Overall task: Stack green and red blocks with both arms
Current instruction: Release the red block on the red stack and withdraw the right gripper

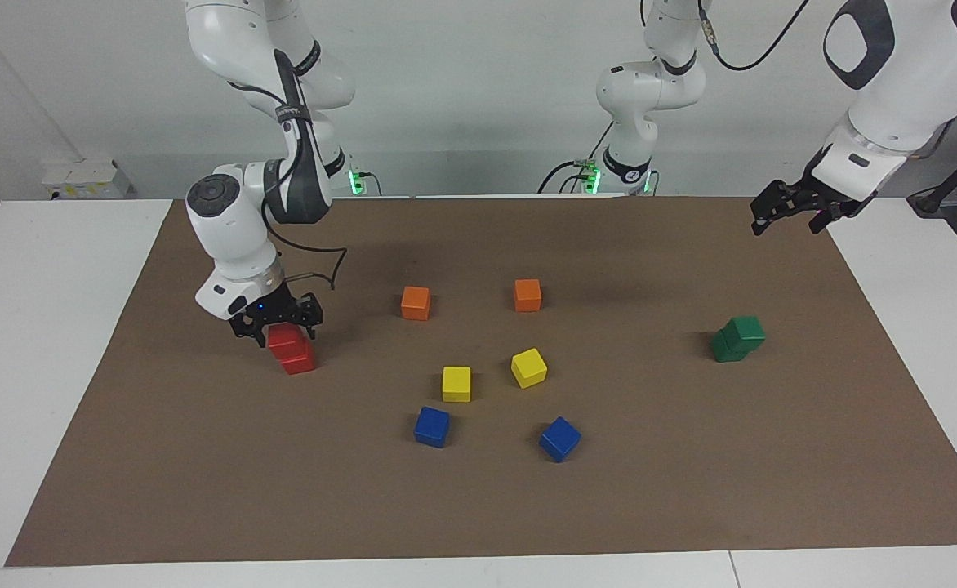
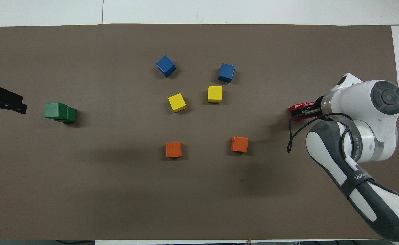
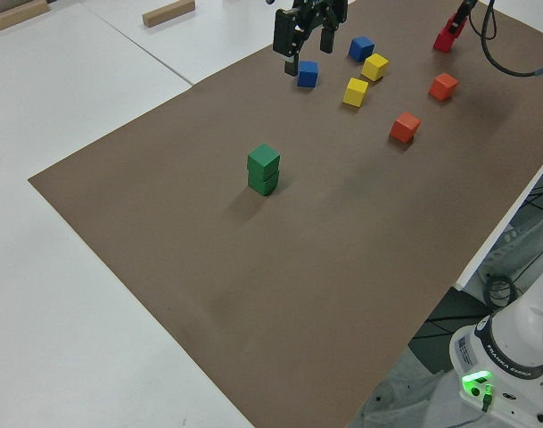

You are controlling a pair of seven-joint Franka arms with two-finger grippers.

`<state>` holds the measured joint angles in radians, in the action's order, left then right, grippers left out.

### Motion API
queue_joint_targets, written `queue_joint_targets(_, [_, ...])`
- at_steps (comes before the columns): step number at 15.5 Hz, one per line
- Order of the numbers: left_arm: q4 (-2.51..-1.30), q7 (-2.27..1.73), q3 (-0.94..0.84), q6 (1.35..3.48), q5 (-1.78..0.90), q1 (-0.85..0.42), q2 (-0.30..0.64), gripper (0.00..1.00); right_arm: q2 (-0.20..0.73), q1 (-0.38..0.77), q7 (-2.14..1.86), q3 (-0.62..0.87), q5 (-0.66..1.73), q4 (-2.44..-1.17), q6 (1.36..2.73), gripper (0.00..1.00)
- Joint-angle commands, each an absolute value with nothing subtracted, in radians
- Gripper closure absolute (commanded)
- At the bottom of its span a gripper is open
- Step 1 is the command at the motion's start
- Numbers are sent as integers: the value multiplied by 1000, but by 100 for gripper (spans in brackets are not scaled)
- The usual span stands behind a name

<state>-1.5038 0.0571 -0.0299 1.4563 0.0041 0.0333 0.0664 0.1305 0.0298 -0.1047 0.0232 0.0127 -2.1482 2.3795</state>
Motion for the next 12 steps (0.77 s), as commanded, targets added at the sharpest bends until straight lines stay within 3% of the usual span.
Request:
queue_joint_targets(1, [-1552,46,-20,1447,3,28,26,0,124,26,-66,34,32,-2086,2307,0])
queue_joint_targets(6, [-1585,48,-20,1447,3,29,5,0,103,17,-11,34,32,-1928,2155,0])
queue_joint_targets(12, [-1628,48,-18,1494,2,21,-21,0,-20,-9,-18,23,34,-1887,2129,0])
